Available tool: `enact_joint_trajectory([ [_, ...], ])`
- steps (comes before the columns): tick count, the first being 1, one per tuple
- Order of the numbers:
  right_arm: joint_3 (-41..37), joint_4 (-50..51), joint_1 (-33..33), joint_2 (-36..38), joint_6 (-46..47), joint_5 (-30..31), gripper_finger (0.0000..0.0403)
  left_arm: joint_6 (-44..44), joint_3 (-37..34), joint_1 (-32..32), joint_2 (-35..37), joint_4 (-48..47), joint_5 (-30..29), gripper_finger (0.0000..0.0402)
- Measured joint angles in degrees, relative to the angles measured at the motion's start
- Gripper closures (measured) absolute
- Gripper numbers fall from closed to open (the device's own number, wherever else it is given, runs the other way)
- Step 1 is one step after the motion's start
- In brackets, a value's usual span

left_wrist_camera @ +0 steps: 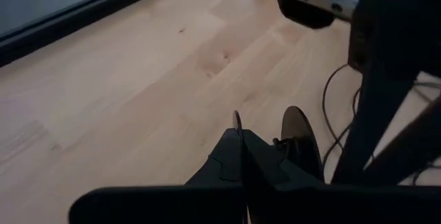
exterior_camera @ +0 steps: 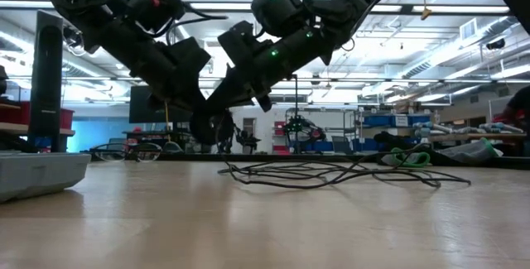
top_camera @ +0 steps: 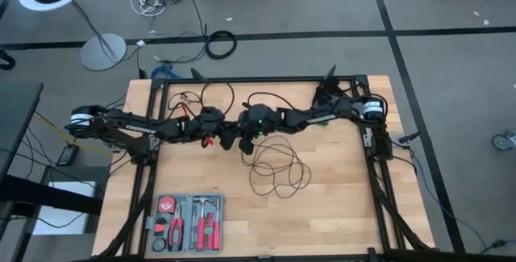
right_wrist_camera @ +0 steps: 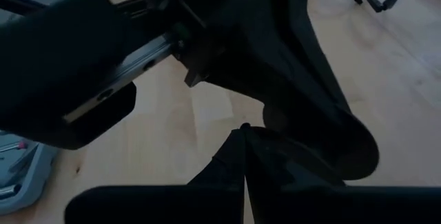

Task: Coil cords
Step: Coil the black wire onto the black spool

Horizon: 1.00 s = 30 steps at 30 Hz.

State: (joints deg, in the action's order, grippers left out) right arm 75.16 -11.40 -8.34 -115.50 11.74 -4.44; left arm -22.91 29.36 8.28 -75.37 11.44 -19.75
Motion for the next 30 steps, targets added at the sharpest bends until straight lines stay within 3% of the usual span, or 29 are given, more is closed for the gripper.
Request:
enact_joint_trajectory([
  [6,0.00,0.55,-1.21,0.00,0.10,-3.78,0.0394,1.72,0.00,-0.03,0.00,-2.43,2.09,0.0401],
  [13,-0.04,3.10,-2.56,1.14,0.14,-4.00,0.0388,3.24,-0.04,-0.10,-0.02,-7.54,4.09,0.0402],
  [30,-0.04,16.52,0.01,1.44,0.13,-4.64,0.0369,3.37,-0.04,-0.05,-0.02,-7.99,0.29,0.0402],
])
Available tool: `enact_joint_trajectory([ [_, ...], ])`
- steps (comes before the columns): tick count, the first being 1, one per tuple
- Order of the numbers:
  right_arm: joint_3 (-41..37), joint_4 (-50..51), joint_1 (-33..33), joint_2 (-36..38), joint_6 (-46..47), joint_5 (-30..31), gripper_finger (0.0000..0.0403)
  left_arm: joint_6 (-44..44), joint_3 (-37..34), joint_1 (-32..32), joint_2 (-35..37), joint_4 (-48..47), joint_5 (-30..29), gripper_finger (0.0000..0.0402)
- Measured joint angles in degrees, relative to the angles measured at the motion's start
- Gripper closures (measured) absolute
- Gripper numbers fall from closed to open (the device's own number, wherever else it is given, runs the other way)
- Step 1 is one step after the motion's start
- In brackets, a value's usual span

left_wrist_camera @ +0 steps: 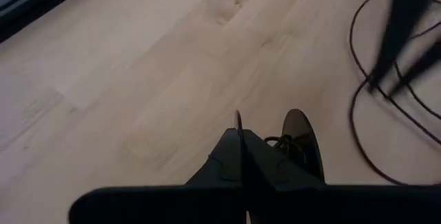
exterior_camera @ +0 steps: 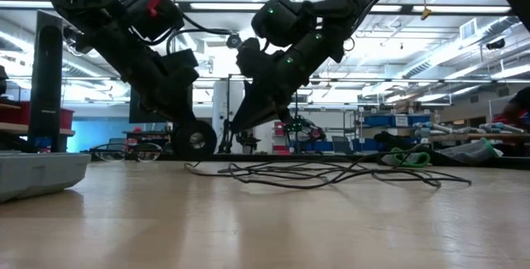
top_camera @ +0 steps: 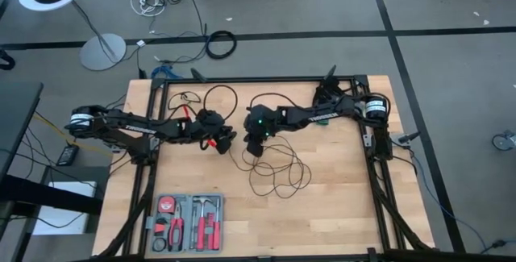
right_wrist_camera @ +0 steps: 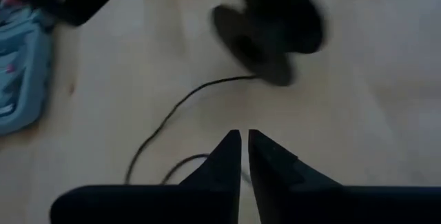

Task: Coil cords
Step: Coil the black wire onto the black spool

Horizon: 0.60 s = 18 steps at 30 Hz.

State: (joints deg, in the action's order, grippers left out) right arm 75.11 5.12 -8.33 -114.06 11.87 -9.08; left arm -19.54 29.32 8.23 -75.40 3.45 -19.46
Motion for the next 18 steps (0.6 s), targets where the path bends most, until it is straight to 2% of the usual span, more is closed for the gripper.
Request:
enact_joint_trajectory([
  [8,-0.03,-2.06,3.77,-0.07,3.89,2.78,0.0332,-0.56,0.00,0.00,0.00,0.11,-0.04,0.0402],
  [15,-7.04,-15.54,7.68,-0.20,10.70,13.55,0.0288,-0.63,0.00,0.00,0.00,1.87,-0.06,0.0402],
  [18,-10.35,-19.76,9.00,-0.21,10.59,16.89,0.0274,-0.63,0.00,0.00,0.00,1.88,-0.05,0.0402],
])
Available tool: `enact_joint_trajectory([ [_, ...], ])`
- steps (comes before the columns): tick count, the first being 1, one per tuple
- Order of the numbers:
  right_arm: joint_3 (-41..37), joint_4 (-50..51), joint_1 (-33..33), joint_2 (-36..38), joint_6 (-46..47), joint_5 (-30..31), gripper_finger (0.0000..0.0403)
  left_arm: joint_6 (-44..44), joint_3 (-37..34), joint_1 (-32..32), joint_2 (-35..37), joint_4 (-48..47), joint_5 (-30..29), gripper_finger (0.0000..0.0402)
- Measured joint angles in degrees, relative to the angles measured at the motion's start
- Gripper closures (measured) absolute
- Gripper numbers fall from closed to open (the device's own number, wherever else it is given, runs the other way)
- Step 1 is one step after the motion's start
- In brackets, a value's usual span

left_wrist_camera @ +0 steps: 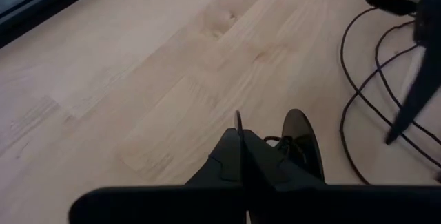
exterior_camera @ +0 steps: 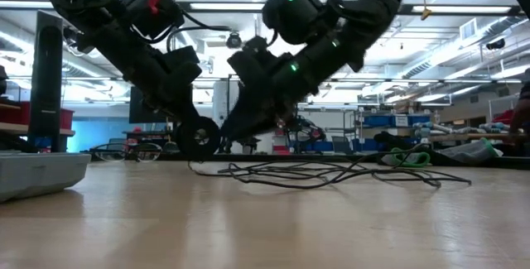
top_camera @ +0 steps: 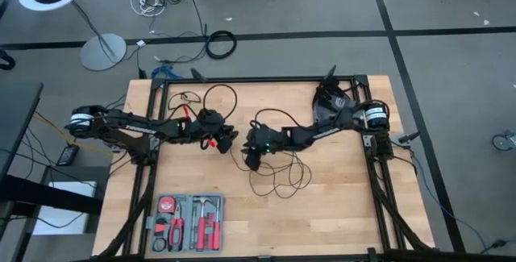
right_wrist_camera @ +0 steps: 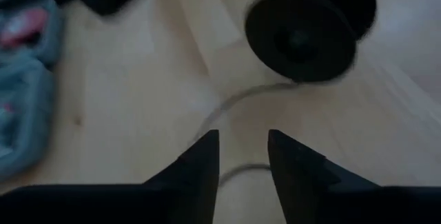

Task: Coil cords
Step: Coil the black wire onto the black spool

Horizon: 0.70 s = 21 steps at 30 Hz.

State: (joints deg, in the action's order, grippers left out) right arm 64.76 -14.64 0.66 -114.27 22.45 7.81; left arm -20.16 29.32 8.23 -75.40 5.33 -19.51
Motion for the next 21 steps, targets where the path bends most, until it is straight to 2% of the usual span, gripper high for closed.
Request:
enact_joint_trajectory([
  [5,-0.71,-5.59,1.56,-1.38,-4.24,4.64,0.0263,-0.04,0.00,0.00,0.00,0.88,-0.37,0.0402],
  [11,4.52,-5.74,1.95,-9.08,-6.54,4.83,0.0261,-1.15,0.02,0.00,-0.51,1.10,-0.70,0.0402],
  [21,8.31,-6.75,1.82,-12.78,-2.91,3.42,0.0261,-2.59,0.01,0.02,-3.83,1.70,-0.89,0.0402],
])
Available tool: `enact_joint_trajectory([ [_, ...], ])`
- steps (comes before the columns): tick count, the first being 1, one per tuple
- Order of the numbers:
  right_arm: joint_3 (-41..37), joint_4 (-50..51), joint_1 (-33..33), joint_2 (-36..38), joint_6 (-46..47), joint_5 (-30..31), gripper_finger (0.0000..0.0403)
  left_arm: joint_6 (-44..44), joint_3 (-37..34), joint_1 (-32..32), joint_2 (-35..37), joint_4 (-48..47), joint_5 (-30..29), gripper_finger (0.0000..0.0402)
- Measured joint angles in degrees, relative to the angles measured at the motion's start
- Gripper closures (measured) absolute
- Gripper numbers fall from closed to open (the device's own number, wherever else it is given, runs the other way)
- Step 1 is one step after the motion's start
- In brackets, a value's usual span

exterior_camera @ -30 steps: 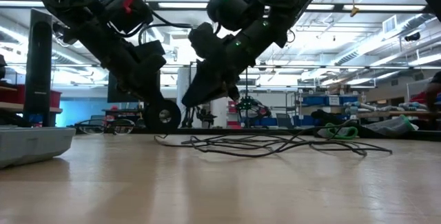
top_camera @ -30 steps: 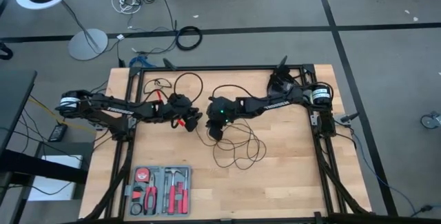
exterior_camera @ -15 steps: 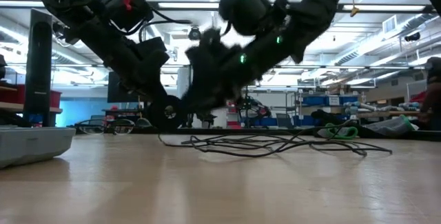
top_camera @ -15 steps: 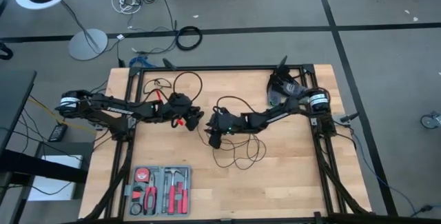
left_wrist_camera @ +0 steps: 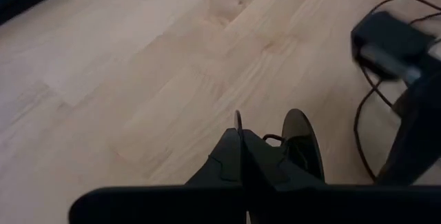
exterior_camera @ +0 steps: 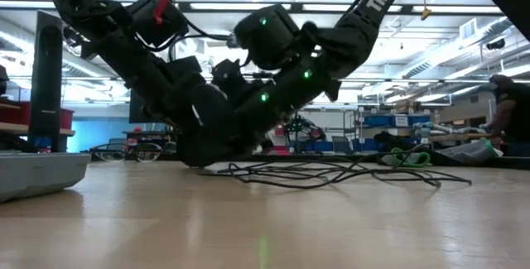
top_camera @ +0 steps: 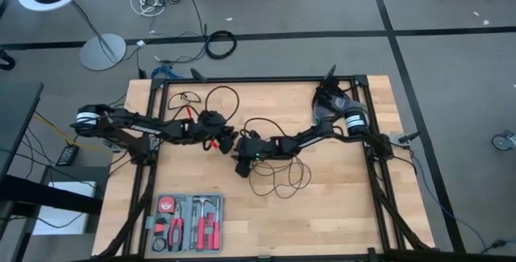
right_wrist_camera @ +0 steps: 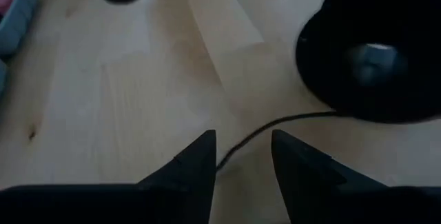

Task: Coil cords
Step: Coil the black wire onto the black spool

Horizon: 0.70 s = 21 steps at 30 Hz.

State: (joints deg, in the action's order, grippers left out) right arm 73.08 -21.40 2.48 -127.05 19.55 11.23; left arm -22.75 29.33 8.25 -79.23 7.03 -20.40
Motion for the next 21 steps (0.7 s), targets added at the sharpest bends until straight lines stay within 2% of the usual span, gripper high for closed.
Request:
enact_joint_trajectory([
  [4,0.03,-0.05,0.23,-1.06,0.77,-1.62,0.0260,-0.18,0.01,0.00,-1.12,1.74,-0.34,0.0402],
  [8,0.20,1.91,0.96,-1.06,-0.45,1.40,0.0275,-0.16,0.01,0.00,-1.38,3.43,-0.65,0.0402],
  [11,0.18,2.76,1.01,-1.06,-2.64,1.67,0.0311,-0.17,0.00,0.00,-1.39,4.25,-1.02,0.0402],
  [15,0.32,6.21,1.07,-0.95,-3.10,3.90,0.0385,-0.65,0.01,0.00,-1.39,4.41,-1.19,0.0402],
  [21,0.06,5.61,1.11,-0.51,-6.11,4.42,0.0400,-1.57,0.00,0.00,-1.39,6.25,-1.19,0.0402],
])
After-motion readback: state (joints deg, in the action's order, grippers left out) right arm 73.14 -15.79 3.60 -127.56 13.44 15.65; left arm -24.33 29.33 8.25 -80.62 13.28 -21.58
